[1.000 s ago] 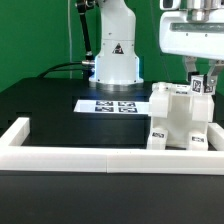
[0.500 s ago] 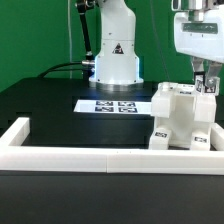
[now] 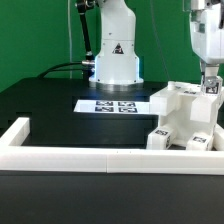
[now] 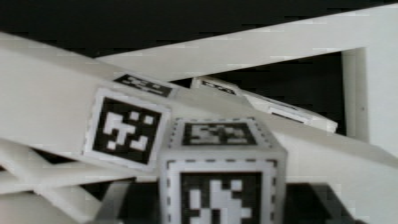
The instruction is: Assemble chair
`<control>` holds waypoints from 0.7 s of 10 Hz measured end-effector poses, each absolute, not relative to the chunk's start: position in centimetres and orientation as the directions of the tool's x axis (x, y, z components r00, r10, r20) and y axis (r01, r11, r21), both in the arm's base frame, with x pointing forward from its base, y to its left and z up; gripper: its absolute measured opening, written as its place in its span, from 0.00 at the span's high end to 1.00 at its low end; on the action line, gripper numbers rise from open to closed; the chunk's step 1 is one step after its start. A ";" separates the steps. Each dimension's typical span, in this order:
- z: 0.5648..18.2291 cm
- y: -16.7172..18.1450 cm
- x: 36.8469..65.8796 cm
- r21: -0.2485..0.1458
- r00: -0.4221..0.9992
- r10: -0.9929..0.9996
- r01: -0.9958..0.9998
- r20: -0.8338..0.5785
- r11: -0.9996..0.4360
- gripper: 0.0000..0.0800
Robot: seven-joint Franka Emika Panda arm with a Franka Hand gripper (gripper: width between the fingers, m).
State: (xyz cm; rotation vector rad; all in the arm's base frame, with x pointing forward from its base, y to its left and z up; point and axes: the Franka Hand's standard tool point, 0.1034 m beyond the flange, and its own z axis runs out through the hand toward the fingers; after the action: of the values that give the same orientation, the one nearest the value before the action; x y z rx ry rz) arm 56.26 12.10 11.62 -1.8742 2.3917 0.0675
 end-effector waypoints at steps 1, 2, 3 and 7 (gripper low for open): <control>11.6 12.1 56.4 -0.036 -0.305 -0.945 -0.950 -0.118 0.311 0.64; 11.6 12.1 56.4 -0.032 -0.344 -0.931 -0.936 -0.125 0.350 0.64; 11.7 12.2 56.6 -0.031 -0.389 -0.911 -0.918 -0.138 0.396 0.64; 11.8 12.6 56.9 -0.024 -0.454 -0.872 -0.885 -0.183 0.465 0.64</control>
Offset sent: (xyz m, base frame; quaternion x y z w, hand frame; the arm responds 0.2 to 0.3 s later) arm -0.0015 0.0007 -0.0008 0.0048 -0.0088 0.2178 0.9759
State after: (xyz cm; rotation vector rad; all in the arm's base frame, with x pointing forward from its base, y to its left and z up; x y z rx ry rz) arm 56.91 12.62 11.80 -1.5382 2.5401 0.1112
